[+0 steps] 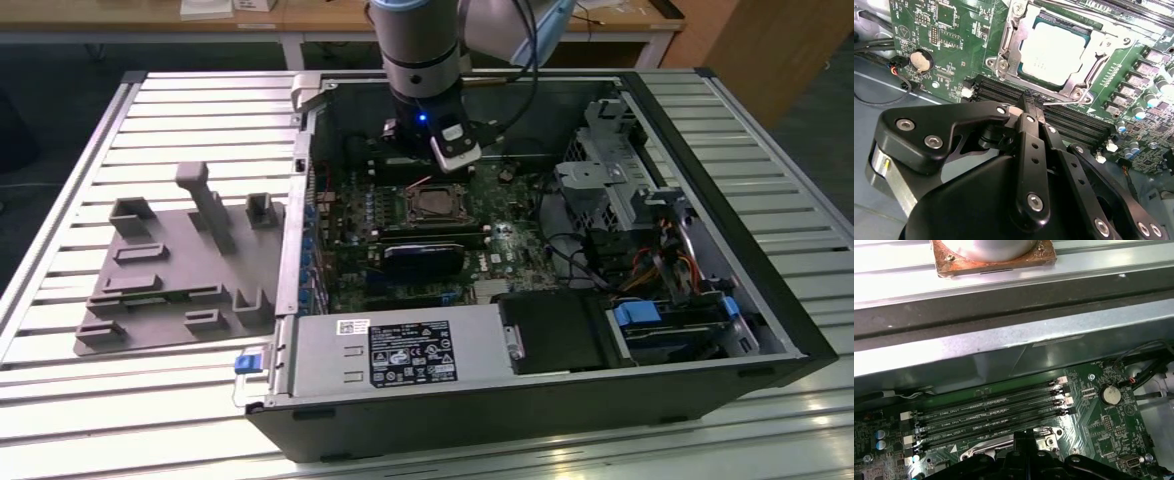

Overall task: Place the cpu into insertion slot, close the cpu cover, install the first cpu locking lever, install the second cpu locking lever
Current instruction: 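Install the first cpu locking lever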

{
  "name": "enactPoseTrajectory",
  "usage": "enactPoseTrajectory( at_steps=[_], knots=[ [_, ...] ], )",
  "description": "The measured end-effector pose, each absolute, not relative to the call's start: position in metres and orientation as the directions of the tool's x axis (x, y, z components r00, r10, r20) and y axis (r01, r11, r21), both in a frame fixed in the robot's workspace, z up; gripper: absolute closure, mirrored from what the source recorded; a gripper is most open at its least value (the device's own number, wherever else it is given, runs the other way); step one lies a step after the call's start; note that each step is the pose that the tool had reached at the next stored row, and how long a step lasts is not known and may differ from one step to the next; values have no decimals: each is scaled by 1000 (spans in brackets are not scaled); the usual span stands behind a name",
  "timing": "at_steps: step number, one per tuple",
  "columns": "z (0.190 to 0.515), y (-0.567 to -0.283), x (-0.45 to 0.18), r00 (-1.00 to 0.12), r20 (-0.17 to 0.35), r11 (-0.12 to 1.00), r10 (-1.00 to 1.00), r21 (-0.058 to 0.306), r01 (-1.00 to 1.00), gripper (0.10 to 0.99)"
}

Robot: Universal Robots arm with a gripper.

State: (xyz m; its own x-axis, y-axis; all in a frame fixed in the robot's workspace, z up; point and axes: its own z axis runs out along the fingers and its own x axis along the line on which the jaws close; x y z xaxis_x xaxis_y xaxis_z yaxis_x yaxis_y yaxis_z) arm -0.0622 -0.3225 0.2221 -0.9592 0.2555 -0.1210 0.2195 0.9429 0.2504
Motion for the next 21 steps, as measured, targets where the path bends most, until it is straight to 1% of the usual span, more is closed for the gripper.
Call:
enactPoseTrajectory(
  at_steps=[21],
  knots=[
    [219,-316,-62,-959,-130,947,252,237,216,984]
  ],
)
